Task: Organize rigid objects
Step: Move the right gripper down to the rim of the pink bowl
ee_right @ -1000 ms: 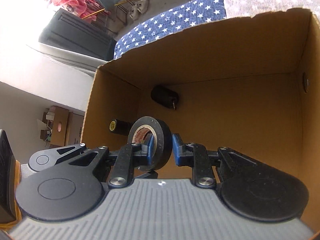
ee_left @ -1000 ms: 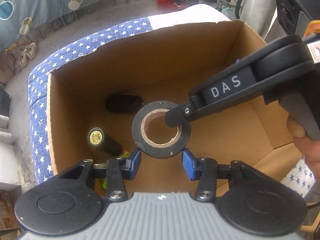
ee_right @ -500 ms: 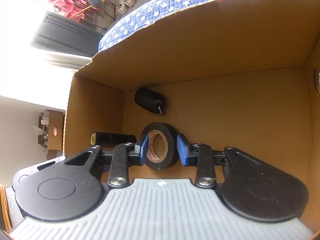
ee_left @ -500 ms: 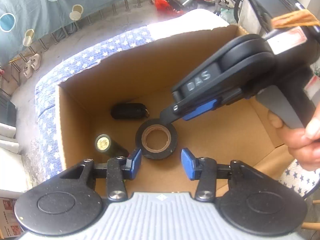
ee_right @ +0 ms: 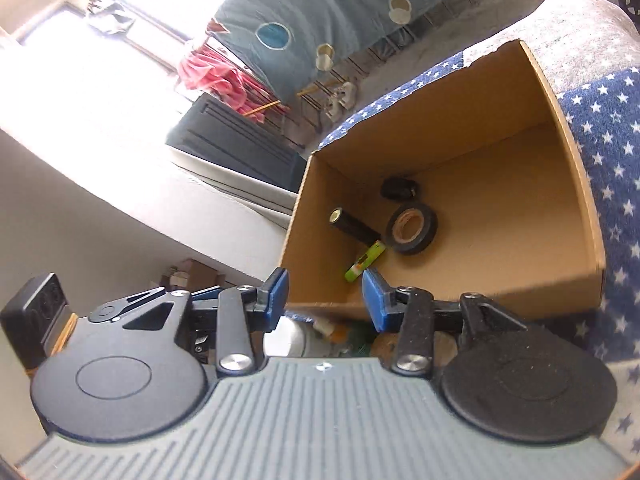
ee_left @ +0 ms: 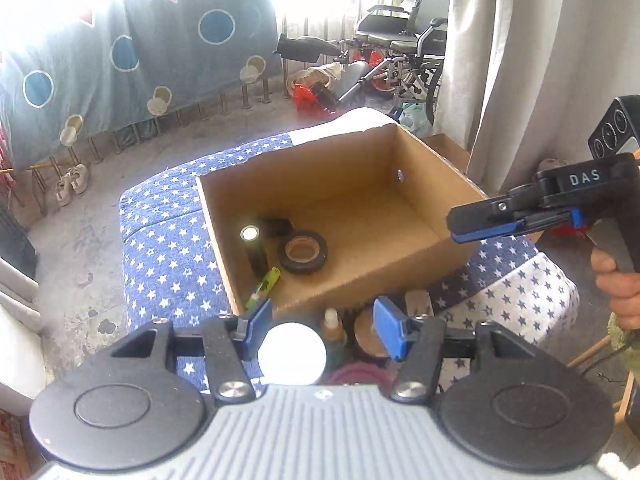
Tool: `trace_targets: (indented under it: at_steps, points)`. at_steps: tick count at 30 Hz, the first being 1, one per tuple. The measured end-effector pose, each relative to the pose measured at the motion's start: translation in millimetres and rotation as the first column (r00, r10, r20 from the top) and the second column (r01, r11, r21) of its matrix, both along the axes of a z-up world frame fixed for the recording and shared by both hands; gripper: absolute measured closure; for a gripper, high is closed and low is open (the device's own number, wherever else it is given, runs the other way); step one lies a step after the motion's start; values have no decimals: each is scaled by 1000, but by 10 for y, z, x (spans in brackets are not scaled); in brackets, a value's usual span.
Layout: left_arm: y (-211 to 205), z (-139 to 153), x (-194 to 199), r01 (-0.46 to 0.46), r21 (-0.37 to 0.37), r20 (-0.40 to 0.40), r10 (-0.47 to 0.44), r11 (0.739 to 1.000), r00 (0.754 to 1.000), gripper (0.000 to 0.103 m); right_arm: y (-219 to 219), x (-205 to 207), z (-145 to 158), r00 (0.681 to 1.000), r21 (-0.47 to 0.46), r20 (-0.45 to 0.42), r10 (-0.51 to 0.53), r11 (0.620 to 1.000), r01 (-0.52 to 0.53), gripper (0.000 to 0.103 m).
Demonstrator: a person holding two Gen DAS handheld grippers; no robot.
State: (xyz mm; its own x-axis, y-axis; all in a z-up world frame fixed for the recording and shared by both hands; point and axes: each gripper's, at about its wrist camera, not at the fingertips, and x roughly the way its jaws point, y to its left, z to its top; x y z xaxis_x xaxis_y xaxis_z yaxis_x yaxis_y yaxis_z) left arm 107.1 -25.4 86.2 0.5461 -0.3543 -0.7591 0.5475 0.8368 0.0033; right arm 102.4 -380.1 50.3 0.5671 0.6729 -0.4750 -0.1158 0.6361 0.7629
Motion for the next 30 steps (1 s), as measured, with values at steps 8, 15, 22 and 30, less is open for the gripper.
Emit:
trace_targets:
  at_steps: [8,15,22,30]
  points:
    - [99,-658,-414,8,40,-108,-4,999,994,40,448,-656,-474,999,33,-45,-27,999,29,62]
    - [-109,-1124,-460,32,76,-149,-21,997,989,40,715,-575,-833,993,-126,-104,-56,991,43,61]
    - [-291,-1317,-374,6,128,-135,11,992,991,37,833,-438,-1080,988,-172,-146,-52,985,27,61]
    - [-367,-1425,-293,-50,148,-138,71,988,988,34,903,-291,-1240,984,-180,-174,-40,984,8,64]
